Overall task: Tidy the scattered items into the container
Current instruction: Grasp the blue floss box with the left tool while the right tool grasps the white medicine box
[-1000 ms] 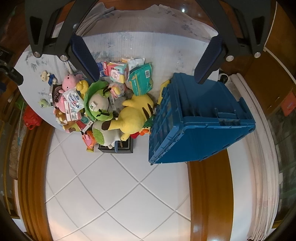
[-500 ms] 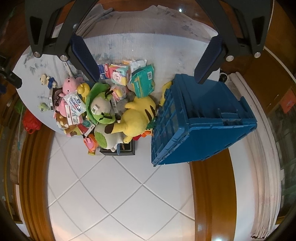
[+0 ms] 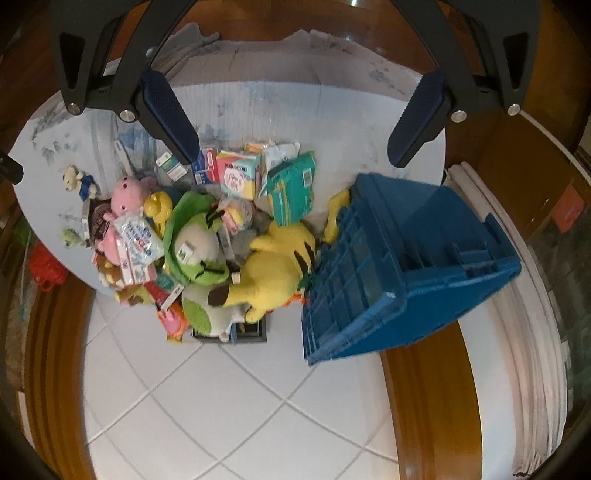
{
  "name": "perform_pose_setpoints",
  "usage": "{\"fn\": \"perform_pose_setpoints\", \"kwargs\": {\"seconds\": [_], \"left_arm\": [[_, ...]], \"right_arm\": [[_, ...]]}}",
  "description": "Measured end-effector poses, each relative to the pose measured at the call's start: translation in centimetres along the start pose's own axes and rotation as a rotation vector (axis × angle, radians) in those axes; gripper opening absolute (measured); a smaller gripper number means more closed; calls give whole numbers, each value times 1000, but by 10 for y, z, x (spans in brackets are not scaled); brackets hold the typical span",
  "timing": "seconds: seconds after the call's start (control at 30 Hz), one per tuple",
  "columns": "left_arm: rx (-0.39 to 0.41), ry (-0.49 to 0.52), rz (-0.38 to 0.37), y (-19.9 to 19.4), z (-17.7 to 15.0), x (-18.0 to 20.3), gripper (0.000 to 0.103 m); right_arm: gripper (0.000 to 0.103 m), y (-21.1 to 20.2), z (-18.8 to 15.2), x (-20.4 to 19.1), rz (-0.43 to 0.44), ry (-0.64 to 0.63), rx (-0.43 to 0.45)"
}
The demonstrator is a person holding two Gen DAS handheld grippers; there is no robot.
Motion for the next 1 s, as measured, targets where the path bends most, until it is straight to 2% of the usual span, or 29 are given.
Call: {"fn": "perform_pose_setpoints", "kwargs": {"seconds": [0.23,0.37,0.47,0.53,0.6,0.67,0.73,0.8,0.87,1.0], "left_arm": [[-121,29,-1,50,-33,10,103],[-163,52,-37,84,-46,17,103],[-191,52,-74,112,-52,22,102],[-208,54,-106,131,-55,25,99],[-235,65,-130,152,-60,29,88],[-259,70,-141,171,-65,33,84],[-284,70,-151,188,-70,39,77],[-309,70,-167,199,-74,48,77],[-315,85,-162,209,-77,57,77],[-343,87,-147,228,-84,73,77]], "right_arm": [[103,51,-27,1,48,25,-100],[103,86,-37,-12,12,-7,-142],[103,108,-44,-24,26,-9,-172],[103,126,-50,-36,21,-41,-206],[103,146,-56,-44,4,-49,-243],[103,162,-63,-49,3,-31,-262],[96,178,-71,-55,-1,-44,-282],[74,194,-79,-58,22,-48,-317],[66,207,-85,-60,48,-45,-350],[65,230,-94,-63,85,-70,-376]]}}
Point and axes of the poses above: each gripper's, at about its wrist camera, not at the fingertips, and y roughly the way its jaws point, x to its right, z to its top, the point moved 4 cm from there along y, roughly the way its jaws point, and after that the axes turned 11 degrees about x, right-handed, at the moved point
